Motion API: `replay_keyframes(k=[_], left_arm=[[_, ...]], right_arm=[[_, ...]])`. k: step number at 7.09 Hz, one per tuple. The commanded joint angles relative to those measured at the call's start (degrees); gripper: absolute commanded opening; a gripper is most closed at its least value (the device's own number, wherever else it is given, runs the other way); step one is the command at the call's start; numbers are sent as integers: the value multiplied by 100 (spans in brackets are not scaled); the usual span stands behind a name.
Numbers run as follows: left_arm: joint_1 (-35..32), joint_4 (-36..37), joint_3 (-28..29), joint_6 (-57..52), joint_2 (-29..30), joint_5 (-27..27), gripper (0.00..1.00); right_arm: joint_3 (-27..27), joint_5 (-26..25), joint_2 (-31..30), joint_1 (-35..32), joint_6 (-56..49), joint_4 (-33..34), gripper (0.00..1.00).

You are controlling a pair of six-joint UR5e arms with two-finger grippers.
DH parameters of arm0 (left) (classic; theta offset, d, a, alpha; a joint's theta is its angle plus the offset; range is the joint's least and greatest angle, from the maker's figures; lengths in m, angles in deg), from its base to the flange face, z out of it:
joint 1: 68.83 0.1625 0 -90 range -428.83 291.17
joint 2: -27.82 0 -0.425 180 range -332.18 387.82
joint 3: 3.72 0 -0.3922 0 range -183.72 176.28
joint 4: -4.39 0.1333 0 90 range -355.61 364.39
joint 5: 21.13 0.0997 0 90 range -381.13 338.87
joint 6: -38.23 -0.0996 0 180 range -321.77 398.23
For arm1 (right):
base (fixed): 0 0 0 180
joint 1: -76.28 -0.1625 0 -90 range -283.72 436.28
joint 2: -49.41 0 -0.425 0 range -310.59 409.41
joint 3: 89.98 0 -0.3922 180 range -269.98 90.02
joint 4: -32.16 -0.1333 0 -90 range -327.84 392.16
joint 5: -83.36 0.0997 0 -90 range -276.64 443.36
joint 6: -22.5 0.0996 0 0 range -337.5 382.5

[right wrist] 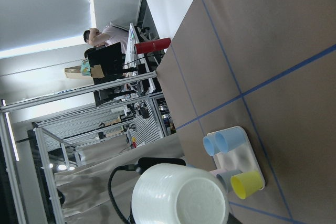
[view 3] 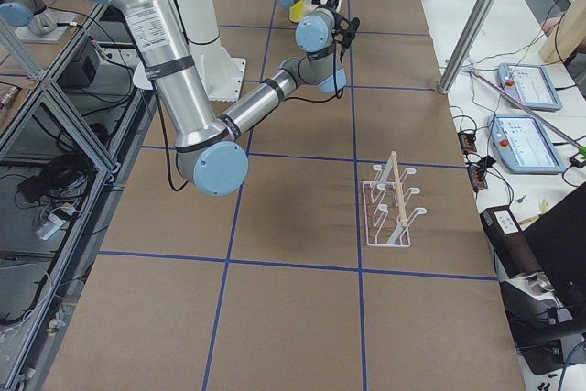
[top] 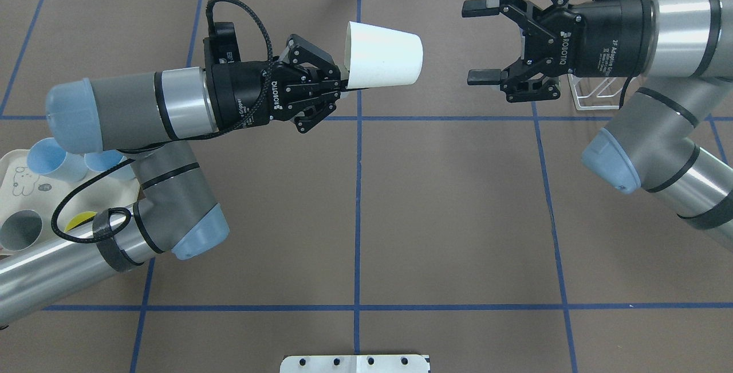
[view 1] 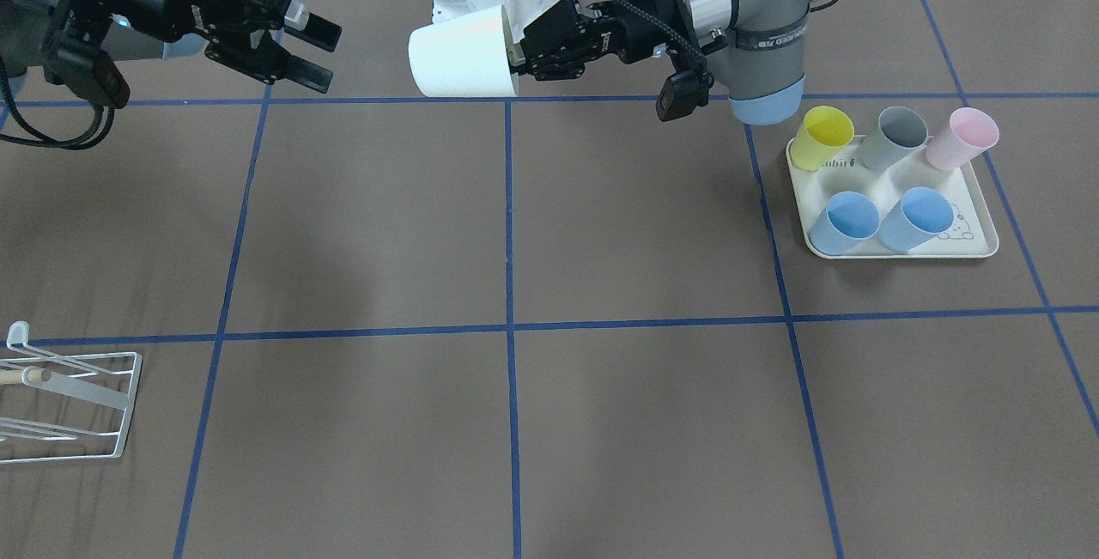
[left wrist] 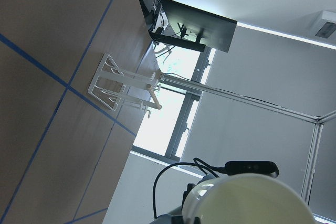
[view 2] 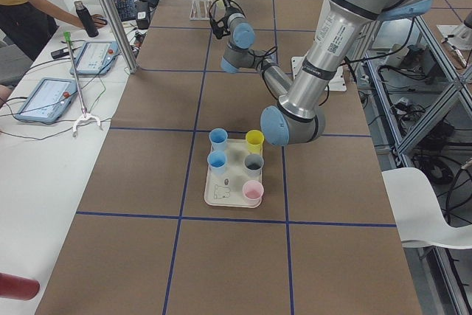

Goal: Transfer IKEA cup to right arm and place on rack

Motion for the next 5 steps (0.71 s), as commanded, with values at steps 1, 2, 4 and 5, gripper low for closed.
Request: replay_keyframes(k=[1,2,4,5], left_arm=[[1,-141,23,349,124,-3,0],[10,-141,23,447,159,-3,0],[98,-141,23,457,195,-3,0],[124,-141,23,457,195,-11,0]], right_arm=[[-3,-490,-6,410,464,-423,99],[-3,-580,3,569,473,-528,99],[6,-660,12,702,482,-582,99],[6,-677,12,703,482,-590,98]])
